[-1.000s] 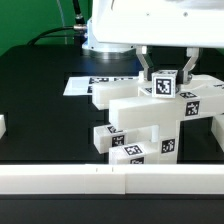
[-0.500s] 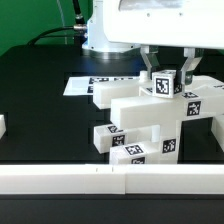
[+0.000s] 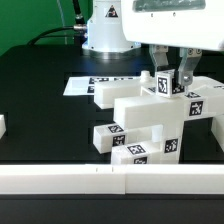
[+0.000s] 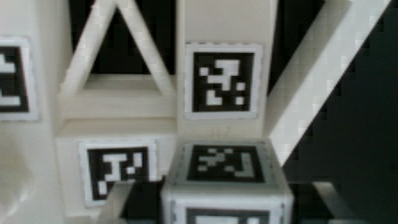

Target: Assemble chair

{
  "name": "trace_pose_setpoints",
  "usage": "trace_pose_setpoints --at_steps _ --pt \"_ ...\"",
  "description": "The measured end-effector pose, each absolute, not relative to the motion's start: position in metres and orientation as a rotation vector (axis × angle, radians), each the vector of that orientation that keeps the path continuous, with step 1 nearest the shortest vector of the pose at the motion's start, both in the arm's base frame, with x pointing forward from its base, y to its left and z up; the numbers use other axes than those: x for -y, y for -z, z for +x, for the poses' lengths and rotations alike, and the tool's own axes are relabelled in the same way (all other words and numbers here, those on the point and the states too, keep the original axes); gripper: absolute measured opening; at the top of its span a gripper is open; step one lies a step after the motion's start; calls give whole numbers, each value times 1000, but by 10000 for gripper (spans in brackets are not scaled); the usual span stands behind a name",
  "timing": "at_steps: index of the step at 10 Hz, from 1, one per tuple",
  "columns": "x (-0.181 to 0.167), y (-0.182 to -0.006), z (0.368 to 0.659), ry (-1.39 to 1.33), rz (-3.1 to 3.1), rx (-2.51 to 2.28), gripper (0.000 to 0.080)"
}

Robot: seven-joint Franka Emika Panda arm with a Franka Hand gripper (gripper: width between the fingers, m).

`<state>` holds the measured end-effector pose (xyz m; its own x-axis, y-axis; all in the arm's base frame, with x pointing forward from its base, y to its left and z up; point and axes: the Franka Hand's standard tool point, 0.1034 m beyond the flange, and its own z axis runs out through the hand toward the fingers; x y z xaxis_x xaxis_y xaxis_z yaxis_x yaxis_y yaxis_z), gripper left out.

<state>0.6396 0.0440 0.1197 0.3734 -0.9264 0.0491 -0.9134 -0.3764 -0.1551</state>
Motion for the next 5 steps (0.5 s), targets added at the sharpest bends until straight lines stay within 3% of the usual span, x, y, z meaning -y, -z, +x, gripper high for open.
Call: trace_pose_setpoints --at_steps 2,4,5 --pt "-44 -120 639 194 -2525 -1686 289" --pt "-47 -120 639 167 -2637 -1545 573" --pt "-46 -120 641 185 -2727 -1390 573"
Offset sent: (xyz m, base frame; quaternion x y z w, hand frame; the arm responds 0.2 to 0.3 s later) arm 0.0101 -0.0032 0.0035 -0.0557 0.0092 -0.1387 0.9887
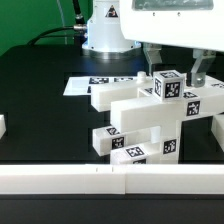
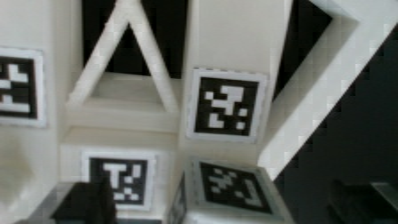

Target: Assemble chair

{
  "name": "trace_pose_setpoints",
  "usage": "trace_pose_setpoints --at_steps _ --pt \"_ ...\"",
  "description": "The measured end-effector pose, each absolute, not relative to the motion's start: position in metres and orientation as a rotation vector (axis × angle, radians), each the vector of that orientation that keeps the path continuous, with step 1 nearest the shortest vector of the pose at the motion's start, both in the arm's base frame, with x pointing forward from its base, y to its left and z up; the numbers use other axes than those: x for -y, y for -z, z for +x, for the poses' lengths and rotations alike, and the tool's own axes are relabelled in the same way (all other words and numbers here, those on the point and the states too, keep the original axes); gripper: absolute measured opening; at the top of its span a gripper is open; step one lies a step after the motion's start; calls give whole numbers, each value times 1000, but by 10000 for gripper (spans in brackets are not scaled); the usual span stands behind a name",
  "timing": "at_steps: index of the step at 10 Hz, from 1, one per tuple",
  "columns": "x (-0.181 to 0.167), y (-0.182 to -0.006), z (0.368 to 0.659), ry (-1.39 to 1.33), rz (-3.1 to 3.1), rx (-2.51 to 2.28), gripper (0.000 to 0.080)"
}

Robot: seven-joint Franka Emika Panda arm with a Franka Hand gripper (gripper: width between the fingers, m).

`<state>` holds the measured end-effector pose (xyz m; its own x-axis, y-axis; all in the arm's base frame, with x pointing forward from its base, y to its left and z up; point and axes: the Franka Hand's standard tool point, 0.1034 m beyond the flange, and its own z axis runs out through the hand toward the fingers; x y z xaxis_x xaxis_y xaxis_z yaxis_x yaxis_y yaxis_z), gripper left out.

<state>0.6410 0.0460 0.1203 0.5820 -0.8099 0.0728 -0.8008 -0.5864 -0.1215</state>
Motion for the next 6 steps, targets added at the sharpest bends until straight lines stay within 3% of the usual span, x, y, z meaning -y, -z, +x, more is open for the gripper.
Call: trace_pose_setpoints --at_steps 1,6 --pt "-46 -120 641 189 -2786 -1279 635" --pt "-44 -120 641 207 -2999 -744 649"
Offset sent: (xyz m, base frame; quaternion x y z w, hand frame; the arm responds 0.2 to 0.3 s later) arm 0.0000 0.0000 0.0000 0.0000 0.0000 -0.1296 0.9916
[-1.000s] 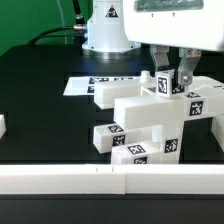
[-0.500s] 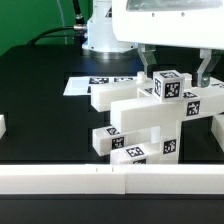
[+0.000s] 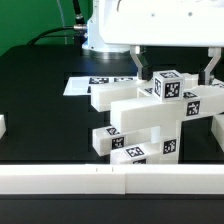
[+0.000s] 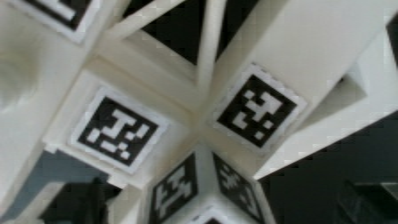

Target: Assemble chair

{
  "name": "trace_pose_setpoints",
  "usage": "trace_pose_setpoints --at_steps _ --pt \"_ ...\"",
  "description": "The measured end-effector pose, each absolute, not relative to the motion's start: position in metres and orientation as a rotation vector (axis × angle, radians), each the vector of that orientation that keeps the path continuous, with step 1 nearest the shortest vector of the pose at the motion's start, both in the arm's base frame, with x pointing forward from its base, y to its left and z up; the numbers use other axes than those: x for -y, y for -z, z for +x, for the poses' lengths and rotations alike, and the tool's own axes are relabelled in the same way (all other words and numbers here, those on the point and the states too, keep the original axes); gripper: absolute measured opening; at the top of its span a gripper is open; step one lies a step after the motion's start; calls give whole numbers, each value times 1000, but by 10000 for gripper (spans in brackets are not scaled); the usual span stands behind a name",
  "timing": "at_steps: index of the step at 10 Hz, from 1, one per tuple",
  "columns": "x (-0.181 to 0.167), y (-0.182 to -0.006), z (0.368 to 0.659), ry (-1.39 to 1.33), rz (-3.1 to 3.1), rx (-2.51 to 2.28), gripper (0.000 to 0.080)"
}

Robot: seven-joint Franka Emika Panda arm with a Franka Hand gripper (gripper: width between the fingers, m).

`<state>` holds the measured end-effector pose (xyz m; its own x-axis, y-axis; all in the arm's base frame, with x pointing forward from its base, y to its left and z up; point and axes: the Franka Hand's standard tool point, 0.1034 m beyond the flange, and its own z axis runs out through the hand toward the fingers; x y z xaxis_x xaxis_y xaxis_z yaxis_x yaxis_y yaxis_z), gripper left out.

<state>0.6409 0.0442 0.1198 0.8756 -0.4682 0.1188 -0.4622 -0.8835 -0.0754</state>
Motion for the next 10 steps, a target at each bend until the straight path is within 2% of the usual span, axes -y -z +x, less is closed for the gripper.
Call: trace_pose_setpoints --at_steps 2,7,9,10 --pt "-38 -119 641 217 -3105 -355 649" --pt "-40 -119 642 222 -3164 109 649" --pt "-39 -119 642 222 -3164 138 623" --pt "-39 -119 642 222 -3164 138 445"
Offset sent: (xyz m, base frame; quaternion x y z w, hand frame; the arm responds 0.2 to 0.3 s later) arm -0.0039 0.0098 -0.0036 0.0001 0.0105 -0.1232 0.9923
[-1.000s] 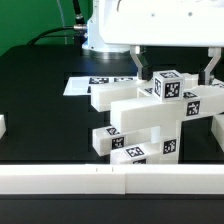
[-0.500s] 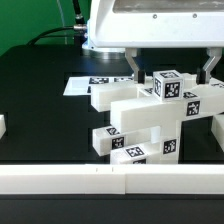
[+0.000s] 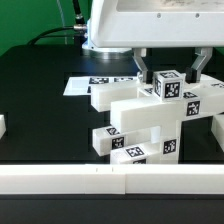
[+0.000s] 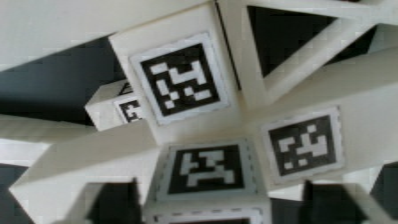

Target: Assemble chair

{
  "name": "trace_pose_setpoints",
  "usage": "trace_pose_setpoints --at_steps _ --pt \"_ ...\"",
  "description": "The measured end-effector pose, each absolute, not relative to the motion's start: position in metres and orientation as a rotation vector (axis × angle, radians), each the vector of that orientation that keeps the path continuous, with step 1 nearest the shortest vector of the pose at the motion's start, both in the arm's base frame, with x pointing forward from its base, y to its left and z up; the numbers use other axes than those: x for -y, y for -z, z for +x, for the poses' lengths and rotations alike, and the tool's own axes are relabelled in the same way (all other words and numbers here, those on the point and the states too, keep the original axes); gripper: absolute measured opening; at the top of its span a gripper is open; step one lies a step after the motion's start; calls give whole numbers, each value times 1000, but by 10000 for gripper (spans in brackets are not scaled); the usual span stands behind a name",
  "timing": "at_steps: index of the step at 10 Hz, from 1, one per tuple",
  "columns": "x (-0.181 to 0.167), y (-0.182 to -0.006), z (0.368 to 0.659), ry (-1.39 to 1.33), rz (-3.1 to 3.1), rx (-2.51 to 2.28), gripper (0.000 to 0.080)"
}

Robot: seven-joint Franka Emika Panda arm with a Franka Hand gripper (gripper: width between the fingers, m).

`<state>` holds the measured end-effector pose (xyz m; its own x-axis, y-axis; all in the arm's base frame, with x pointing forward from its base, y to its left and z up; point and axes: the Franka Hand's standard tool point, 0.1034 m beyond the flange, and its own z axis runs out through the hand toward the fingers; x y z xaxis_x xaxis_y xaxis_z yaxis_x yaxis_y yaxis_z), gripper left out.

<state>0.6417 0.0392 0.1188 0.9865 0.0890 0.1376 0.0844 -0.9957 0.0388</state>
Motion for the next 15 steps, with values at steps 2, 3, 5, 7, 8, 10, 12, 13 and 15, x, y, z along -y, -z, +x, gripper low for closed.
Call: trace_pose_setpoints --at_steps 2,3,5,7,8,10,12,13,15 --pt "-39 -119 642 -218 3100 -117 286" --pt "-39 -119 642 -218 3101 -99 287" --pt "-39 -119 642 -220 3110 21 287" --pt "-40 -119 642 -223 3112 193 287" --pt "-40 -119 642 -224 3107 333 287" --pt "-40 -119 642 -225 3094 486 288" --pt "-41 -119 642 -225 3064 697 288" --pt "-41 -119 642 -225 3054 750 288" --pt "-41 -119 642 -230 2995 1042 288"
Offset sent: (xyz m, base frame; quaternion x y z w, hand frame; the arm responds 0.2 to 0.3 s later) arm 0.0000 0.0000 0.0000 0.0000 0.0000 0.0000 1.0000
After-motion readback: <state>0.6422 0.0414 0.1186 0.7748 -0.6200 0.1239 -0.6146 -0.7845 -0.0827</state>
